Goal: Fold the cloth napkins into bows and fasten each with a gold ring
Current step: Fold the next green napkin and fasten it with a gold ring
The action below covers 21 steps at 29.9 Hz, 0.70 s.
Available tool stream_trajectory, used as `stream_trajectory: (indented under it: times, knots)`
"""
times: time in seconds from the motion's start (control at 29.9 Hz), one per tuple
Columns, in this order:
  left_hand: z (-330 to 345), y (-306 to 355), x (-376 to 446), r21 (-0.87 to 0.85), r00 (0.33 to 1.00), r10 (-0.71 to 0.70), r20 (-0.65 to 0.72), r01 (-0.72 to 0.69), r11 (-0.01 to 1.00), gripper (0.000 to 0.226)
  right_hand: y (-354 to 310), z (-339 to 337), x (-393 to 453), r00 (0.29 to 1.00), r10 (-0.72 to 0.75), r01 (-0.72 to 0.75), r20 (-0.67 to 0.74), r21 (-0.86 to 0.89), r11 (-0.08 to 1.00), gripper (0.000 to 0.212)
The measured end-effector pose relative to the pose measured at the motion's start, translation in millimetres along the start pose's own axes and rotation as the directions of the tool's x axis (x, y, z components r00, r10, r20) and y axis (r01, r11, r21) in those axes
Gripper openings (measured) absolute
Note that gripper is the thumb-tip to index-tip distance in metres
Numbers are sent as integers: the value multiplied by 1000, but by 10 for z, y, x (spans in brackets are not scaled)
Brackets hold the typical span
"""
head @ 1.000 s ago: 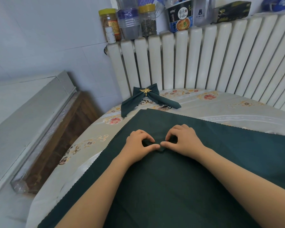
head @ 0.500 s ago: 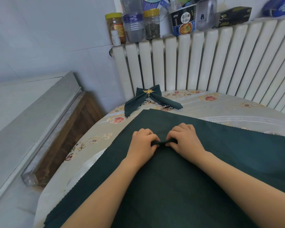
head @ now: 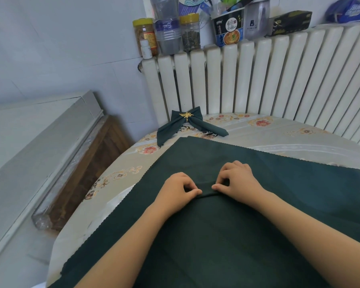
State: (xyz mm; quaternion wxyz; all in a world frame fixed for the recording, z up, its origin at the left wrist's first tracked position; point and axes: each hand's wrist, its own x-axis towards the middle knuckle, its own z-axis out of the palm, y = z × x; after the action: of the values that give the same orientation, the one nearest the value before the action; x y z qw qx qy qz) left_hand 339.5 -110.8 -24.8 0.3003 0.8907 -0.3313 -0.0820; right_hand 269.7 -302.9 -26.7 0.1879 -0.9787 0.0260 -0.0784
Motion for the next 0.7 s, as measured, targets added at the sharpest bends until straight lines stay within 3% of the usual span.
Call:
stream_trajectory:
  times: [0.1, 0.2, 0.3, 0.4, 0.5, 0.7]
  knots:
    - [17, 11, 1, 94, 1000, -1, 19, -1, 996, 8, -41, -5, 14, 996, 65, -64, 62, -11, 998, 27]
    - [-1, 57, 4, 142, 997, -60, 38, 55, 988, 25, -69, -58, 28, 979, 138, -125, 151, -90, 988, 49]
    - [-20, 120, -23, 229, 997, -74, 30, 66, 971, 37, -106, -97, -18, 985, 110, -85, 133, -183, 979, 32]
    - [-11, 165, -113, 338, 997, 62, -42, -44, 940, 22, -131, -121, -147, 999, 31, -30, 5, -184, 982, 17]
    - [2, 206, -267, 328, 981, 166, -98, -126, 936, 12, -159, -155, -326, 997, -61, 50, -53, -190, 981, 16]
    - [9, 192, -541, 325, 978, 207, -7, -194, 926, 20, -126, -167, -599, 991, -131, 128, -7, -171, 977, 17]
